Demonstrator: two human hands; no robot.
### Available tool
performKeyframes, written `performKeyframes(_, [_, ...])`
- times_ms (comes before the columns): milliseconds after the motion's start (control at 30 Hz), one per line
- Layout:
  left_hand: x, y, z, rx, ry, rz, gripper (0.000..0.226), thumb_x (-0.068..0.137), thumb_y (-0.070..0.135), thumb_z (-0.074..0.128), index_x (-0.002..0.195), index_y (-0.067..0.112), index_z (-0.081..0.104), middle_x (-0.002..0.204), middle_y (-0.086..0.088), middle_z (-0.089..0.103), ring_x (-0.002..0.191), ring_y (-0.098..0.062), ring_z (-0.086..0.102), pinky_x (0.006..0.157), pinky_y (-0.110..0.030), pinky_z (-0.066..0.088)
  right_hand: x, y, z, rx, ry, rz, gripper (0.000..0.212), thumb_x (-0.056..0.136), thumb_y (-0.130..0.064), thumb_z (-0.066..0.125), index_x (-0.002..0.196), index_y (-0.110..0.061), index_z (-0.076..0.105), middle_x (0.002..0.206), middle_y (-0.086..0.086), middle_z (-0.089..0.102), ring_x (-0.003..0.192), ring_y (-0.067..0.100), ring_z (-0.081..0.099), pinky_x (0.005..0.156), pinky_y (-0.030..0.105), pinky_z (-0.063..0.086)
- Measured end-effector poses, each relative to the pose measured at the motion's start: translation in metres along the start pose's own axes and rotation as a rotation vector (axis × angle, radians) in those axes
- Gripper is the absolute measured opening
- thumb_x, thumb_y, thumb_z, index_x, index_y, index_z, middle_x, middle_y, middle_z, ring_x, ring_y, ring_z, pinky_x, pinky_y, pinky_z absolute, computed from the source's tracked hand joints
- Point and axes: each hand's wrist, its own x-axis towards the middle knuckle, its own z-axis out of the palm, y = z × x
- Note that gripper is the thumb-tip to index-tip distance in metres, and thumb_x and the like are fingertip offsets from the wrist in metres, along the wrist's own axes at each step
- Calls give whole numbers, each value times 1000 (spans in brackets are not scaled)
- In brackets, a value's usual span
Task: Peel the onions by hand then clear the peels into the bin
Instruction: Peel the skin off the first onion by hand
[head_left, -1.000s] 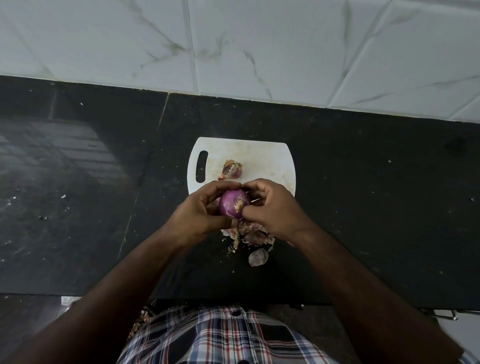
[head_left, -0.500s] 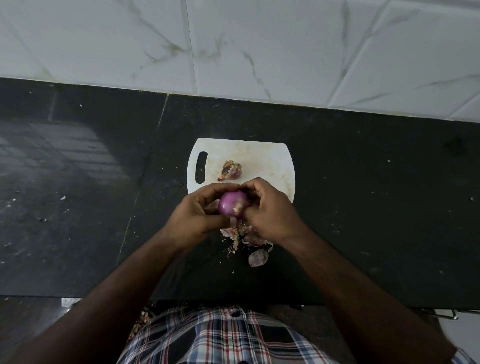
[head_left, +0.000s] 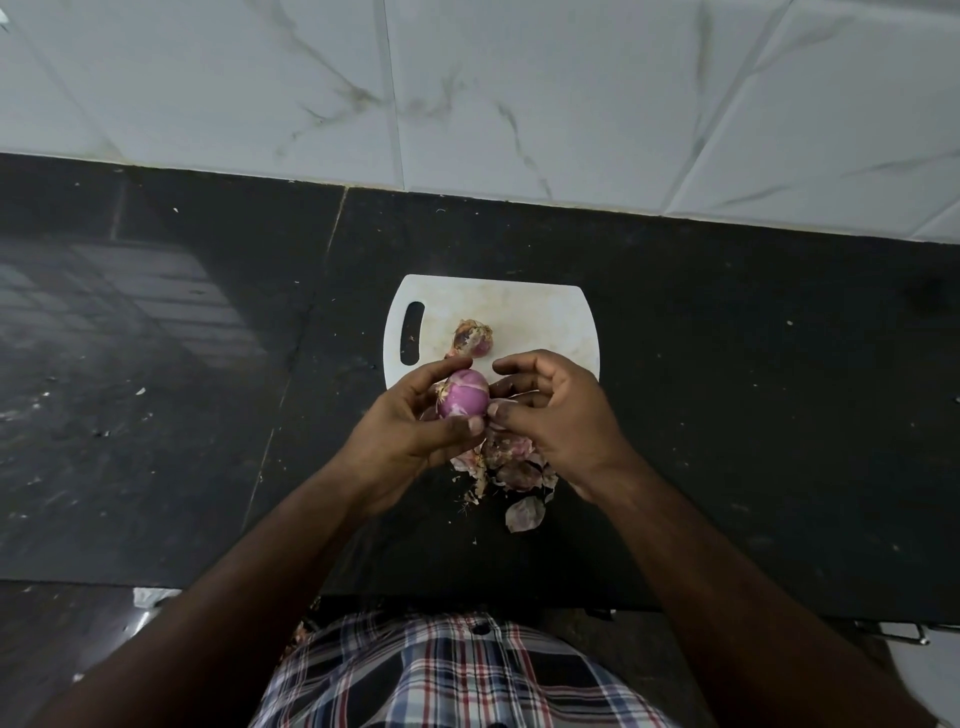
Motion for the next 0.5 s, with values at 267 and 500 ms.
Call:
performKeyframes(267, [-4, 5, -3, -185, -19, -50, 64, 77, 2, 72, 138, 10, 57, 136, -32, 56, 125, -50, 56, 89, -43, 59, 5, 10, -10, -369, 112, -117, 23, 85, -8, 72, 99, -27, 72, 87, -10, 71, 81, -1, 66, 71, 14, 53])
performKeyframes(500, [-4, 7, -5, -141, -20, -81, 63, 76, 1, 71, 137, 9, 56, 123, -28, 64, 107, -42, 65, 84, -41, 61, 7, -10, -12, -246, -23, -97, 35, 83, -23, 80, 116, -27, 71, 109, -11, 73, 97, 0, 69, 90, 30, 58])
